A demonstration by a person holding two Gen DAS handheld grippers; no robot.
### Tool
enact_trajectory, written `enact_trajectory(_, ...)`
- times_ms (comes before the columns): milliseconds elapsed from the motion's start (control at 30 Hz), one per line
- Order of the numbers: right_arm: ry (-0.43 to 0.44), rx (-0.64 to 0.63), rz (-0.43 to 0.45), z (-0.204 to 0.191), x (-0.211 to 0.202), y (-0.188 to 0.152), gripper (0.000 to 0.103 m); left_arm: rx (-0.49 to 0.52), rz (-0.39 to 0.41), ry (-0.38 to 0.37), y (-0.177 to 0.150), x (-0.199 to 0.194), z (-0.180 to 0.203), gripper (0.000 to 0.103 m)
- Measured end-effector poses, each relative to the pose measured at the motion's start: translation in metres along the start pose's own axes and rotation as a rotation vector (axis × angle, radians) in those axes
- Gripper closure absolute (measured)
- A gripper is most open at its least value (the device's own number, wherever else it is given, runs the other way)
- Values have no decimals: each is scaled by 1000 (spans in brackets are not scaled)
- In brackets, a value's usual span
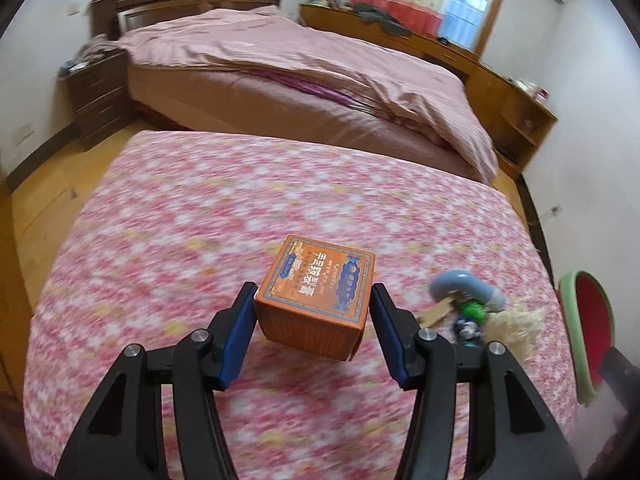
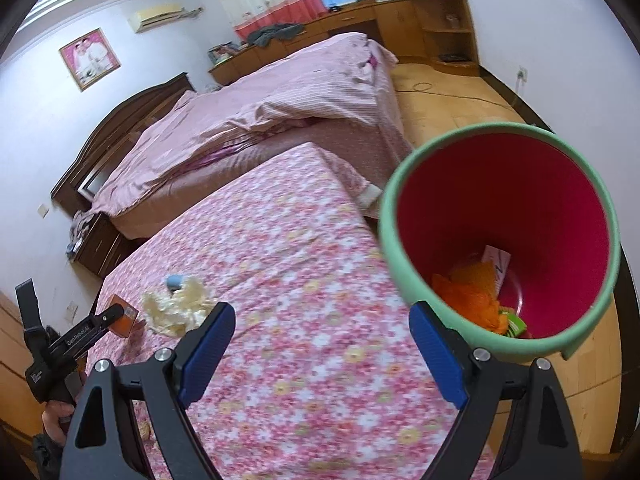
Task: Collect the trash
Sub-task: 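Grasp the orange printed box with the left tool and lift it, then grasp the white crumpled plastic with the right tool while the left tool holds the box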
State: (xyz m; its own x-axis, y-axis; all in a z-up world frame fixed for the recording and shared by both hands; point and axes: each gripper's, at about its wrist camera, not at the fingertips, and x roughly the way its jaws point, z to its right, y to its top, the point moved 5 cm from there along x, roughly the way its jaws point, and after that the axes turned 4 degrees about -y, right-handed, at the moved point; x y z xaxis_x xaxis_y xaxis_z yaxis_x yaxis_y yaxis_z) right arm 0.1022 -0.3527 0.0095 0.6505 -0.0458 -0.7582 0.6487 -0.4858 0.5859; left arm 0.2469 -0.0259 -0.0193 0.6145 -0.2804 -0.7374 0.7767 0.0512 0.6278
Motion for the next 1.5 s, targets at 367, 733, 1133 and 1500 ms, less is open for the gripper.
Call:
enact_trajectory(367,46,-112,-37,-64,22,-11,12,-85,78,99,-8,-6,-47,46)
enact_trajectory(733,67,-248,-62,-133,57,-24,12,-85,125,106,-11,-8,-53,46)
enact_trajectory(1133,85,-223,-98,-138,79,-28,69,-97,128,88,-12,-10,-56,46)
enact_trajectory(1500,105,-133,-39,-98,38,-25,76,-92,133,86,-11,-11,-54,46)
